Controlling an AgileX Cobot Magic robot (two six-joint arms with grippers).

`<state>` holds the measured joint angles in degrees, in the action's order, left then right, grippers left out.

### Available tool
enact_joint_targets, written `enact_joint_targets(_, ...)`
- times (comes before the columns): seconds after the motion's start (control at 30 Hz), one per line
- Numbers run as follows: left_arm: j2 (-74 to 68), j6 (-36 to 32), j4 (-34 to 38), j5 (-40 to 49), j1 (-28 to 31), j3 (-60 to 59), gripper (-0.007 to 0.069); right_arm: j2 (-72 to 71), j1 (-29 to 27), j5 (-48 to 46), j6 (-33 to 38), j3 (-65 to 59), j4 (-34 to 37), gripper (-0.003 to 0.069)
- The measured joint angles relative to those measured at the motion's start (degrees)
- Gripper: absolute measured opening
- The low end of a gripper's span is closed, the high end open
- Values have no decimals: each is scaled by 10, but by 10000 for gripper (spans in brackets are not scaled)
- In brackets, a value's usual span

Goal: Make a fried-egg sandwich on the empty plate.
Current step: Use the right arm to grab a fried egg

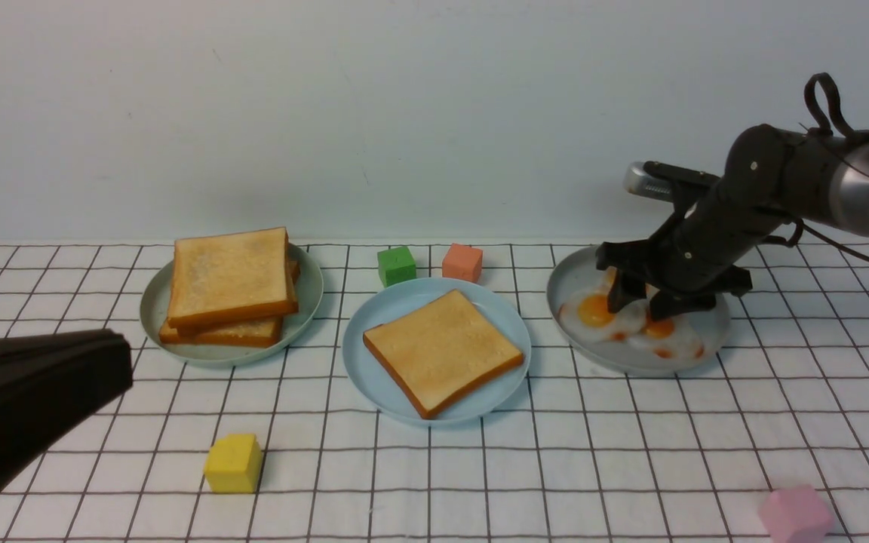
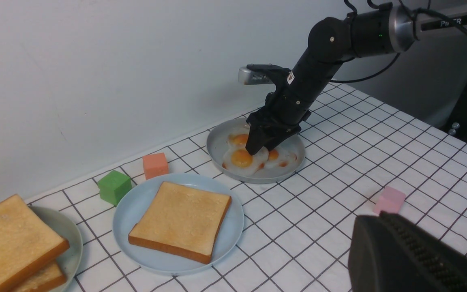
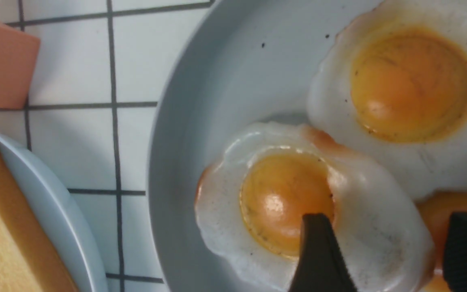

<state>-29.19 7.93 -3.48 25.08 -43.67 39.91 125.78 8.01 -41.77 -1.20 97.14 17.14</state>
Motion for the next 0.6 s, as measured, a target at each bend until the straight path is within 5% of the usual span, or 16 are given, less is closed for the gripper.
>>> enact_joint_targets(0.23,0,0,0,0,0,0,-13,4,0,2,26,2,0,383)
enact_joint_targets(0.6,0,0,0,0,0,0,-13,6,-1,3,43,2,-2,52)
